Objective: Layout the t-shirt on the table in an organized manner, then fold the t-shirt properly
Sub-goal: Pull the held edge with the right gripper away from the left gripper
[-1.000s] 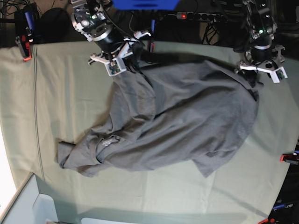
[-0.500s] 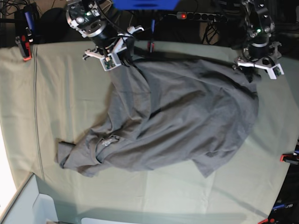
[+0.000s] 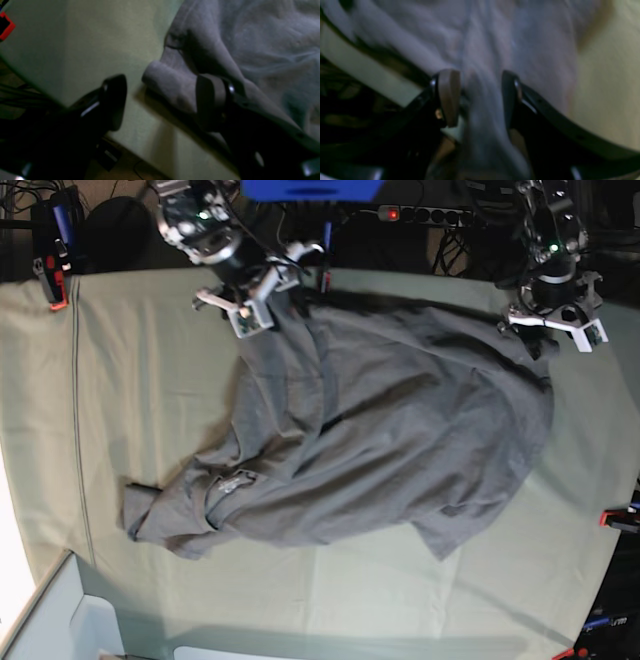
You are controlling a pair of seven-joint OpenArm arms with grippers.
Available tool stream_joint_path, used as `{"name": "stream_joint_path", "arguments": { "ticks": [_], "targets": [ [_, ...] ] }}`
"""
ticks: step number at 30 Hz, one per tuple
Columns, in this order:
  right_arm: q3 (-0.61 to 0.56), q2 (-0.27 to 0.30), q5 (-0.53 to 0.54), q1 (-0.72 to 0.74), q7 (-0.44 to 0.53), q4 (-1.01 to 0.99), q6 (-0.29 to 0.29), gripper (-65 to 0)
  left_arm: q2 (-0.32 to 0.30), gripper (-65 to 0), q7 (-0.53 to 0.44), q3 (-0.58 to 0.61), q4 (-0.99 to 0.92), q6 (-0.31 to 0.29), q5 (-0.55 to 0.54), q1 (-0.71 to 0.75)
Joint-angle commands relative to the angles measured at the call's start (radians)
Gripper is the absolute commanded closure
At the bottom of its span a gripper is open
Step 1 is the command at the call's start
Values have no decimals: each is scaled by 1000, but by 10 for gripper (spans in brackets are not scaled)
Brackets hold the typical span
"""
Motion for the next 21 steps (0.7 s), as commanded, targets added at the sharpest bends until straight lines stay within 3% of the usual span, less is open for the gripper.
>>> {"name": "stream_joint_path", "arguments": {
  "ticks": [1,5,21],
  "targets": [
    [4,0,9,1,27,18,2,-281,-7,-418,-20,-3,21,-3,3,-1],
    [2,-32,7,33,25,1,2,-281,-24,-418,-18,-1,21,-3,3,-1],
    [-22,-60,6,135,35,-179,-4,-278,-49,-418,-18,-10,16,-3,3,-1]
  ]
}}
